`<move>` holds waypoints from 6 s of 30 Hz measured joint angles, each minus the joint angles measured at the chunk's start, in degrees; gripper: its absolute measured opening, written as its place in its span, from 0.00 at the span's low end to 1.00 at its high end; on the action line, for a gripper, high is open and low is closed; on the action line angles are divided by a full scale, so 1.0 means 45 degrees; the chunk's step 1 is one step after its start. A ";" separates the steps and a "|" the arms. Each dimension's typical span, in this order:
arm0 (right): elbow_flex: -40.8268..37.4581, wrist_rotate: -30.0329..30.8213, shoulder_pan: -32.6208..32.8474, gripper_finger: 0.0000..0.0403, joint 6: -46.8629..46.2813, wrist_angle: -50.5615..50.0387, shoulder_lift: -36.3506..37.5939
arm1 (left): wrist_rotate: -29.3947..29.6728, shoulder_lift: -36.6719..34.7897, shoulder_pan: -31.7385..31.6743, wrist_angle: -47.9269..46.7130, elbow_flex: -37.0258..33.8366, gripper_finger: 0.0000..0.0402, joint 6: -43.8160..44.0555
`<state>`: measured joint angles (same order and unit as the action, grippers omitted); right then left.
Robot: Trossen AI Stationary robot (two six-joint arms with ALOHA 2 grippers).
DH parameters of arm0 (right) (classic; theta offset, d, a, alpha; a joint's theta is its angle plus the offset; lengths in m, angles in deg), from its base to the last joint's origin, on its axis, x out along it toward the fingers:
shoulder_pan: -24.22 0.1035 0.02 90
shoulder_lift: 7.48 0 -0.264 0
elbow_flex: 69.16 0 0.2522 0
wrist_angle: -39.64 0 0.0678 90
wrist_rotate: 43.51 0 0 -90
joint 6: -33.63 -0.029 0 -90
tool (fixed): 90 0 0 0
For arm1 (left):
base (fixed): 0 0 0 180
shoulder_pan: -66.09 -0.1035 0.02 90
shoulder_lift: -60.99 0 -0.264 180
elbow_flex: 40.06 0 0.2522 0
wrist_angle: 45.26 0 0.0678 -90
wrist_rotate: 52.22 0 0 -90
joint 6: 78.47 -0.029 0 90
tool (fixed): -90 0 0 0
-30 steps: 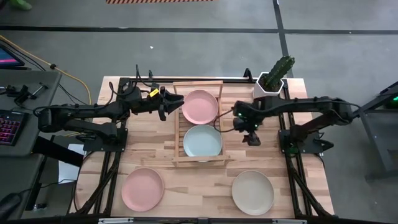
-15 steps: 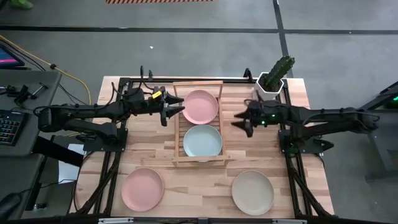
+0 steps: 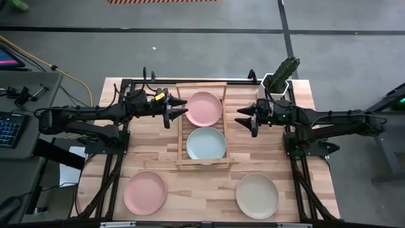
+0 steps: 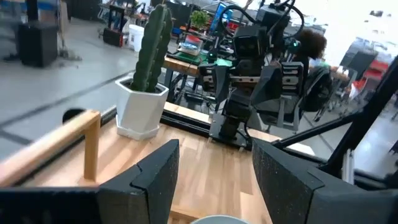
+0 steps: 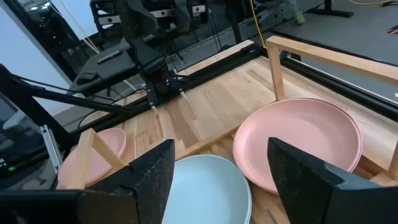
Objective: Place and stack plates onto a shelf
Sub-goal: Stack the light pink plate on top of the other light pink plate on the shelf
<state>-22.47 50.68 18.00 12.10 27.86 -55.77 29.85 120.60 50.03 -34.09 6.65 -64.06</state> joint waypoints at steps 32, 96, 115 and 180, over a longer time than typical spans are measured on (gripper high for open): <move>0.0005 0.0620 -0.0034 0.59 0.0235 -0.0685 -0.0024 | 0.0045 0.2067 0.9580 -1.2966 0.0753 0.40 0.1019; 0.0015 0.1089 -0.0034 0.59 0.0150 -0.1253 -0.0029 | -0.5480 -0.0282 0.0904 -1.1280 0.5198 0.00 0.6207; 0.0015 0.1736 -0.0036 0.59 -0.0875 -0.1289 -0.0029 | 0.1757 0.5012 -0.1853 -0.9353 0.4625 0.00 0.7923; 0.0010 0.1805 -0.0039 0.59 -0.1231 -0.1437 -0.0029 | 0.1980 0.6688 -0.2272 -0.4772 0.3045 0.45 0.9195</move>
<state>-22.43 58.80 17.83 6.56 21.39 -55.90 38.76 150.70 39.80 -55.56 20.35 -22.68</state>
